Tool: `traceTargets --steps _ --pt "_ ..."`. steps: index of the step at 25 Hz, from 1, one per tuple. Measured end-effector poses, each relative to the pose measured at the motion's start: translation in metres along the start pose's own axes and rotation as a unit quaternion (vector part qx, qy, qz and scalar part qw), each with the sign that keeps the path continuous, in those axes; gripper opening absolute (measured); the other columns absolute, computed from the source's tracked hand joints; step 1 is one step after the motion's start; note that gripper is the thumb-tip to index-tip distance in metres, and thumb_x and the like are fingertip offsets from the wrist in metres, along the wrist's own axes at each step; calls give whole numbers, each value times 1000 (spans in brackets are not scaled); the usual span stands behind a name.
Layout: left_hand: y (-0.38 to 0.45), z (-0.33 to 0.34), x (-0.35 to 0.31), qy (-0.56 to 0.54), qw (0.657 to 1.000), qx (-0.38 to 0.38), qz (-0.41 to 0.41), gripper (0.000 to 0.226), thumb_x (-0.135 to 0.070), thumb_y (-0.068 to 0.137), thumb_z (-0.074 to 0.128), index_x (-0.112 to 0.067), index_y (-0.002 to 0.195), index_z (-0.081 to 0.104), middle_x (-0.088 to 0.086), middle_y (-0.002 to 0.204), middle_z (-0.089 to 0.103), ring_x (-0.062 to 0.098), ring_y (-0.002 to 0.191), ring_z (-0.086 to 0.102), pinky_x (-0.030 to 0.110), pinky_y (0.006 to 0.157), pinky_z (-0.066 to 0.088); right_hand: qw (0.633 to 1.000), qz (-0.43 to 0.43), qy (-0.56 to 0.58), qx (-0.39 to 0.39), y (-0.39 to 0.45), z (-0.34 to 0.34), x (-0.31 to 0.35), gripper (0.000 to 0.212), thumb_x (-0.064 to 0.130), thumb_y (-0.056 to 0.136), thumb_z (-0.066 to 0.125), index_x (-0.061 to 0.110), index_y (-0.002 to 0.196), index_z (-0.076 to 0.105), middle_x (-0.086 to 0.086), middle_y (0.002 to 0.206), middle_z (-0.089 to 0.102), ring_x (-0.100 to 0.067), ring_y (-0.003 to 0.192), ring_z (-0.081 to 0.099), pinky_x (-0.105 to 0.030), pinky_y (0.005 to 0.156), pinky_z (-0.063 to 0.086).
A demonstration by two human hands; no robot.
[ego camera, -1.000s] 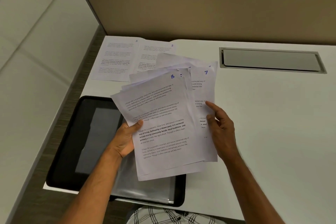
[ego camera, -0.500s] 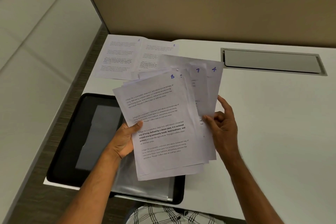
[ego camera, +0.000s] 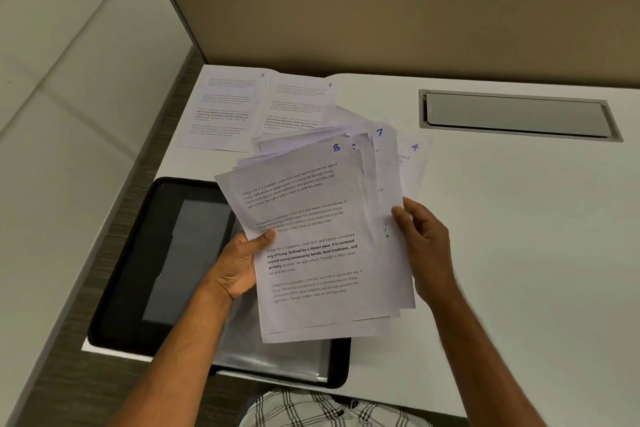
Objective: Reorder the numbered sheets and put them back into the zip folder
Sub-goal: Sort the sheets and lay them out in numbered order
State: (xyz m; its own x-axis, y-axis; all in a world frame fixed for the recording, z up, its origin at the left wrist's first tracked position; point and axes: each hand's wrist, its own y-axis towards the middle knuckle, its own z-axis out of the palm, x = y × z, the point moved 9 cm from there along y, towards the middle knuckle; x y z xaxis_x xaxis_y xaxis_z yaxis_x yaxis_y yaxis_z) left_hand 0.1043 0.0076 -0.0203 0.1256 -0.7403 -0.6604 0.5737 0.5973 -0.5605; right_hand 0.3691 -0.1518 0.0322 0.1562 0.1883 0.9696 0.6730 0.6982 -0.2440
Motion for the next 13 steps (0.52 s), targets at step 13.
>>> traceTargets --steps 13 --pt "10 4 9 37 999 3 -1 38 -5 95 55 -10 132 63 22 137 63 42 122 63 55 94 57 997 29 -4 -75 12 -10 -4 47 29 83 88 19 73 43 3 75 55 -14 67 54 -31 61 52"
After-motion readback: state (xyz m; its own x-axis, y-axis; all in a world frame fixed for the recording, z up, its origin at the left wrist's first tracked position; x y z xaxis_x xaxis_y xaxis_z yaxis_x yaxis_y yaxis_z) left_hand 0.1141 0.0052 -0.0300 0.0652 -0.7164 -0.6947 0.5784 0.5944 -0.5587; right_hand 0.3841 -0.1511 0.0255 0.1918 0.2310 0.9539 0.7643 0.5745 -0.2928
